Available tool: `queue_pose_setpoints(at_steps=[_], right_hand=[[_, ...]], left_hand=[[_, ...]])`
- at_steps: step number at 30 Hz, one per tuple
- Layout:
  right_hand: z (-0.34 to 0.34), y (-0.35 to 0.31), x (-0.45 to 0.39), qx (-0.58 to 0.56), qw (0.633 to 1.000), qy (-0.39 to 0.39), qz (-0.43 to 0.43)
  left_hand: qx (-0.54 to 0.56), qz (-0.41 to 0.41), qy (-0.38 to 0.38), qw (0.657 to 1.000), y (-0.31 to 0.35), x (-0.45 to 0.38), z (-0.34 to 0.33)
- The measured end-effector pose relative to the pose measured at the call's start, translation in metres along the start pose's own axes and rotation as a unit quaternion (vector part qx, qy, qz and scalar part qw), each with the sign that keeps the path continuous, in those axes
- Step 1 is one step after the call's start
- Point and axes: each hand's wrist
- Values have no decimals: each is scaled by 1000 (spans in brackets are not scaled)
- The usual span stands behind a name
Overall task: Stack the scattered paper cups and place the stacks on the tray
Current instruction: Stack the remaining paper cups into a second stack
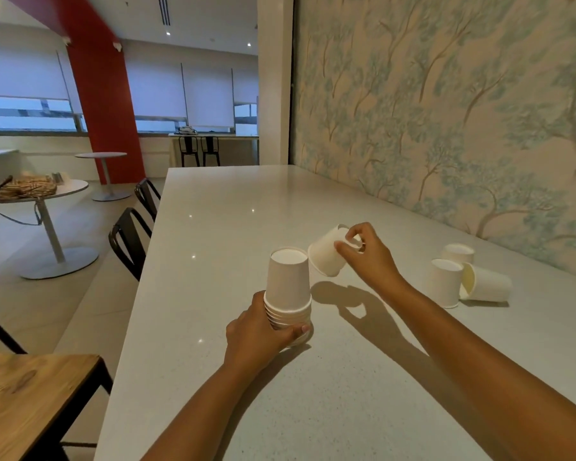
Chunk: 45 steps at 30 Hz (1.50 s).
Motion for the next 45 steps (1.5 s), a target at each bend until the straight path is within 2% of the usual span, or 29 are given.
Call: queue_pose_setpoints(at_steps=[2, 5, 10, 17, 20, 23, 26, 29, 30, 32, 34, 36, 39, 41, 45], right_hand=[[16, -3, 20, -29, 999, -12, 17], [34, -1, 53, -39, 997, -16, 64], [57, -12, 80, -49, 992, 47, 111], [71, -25, 96, -174, 969, 51, 167], [66, -30, 94, -145, 977, -22, 156], [58, -22, 90, -25, 982, -141, 120], [51, -15, 90, 40, 979, -172, 105], [63, -19, 81, 1, 979, -189, 78], [69, -18, 74, -31, 982, -177, 64], [80, -6, 57, -15, 994, -89, 61], [92, 20, 37, 130, 989, 31, 66], [102, 48, 20, 287, 953, 95, 28], [112, 80, 8, 386, 914, 100, -76], [114, 89, 5, 364, 922, 98, -86], [114, 81, 3, 289, 951, 94, -50]], left_hand=[[6, -11, -16, 1000, 2, 0, 1], [79, -27, -49, 995, 9, 3, -3], [135, -62, -105, 983, 27, 14, -23], [189, -56, -109, 974, 37, 21, -23], [211, -58, -115, 969, 39, 22, -22], [230, -68, -101, 966, 40, 21, -25], [214, -75, -104, 968, 38, 18, -22], [175, -93, -128, 972, 33, 15, -22], [173, -94, -131, 972, 32, 14, -22], [180, -96, -134, 970, 29, 13, -22], [179, -100, -138, 969, 28, 13, -21], [176, -100, -139, 969, 27, 12, -22], [176, -100, -141, 969, 25, 11, -22], [174, -102, -144, 969, 25, 11, -23], [168, -106, -147, 969, 26, 11, -22]])
Point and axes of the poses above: each hand's wrist, its own x-axis away from the middle knuckle, its own z-axis out of the back of the hand, y = z × x, and after that the axes turned 14 degrees about -z, right-handed
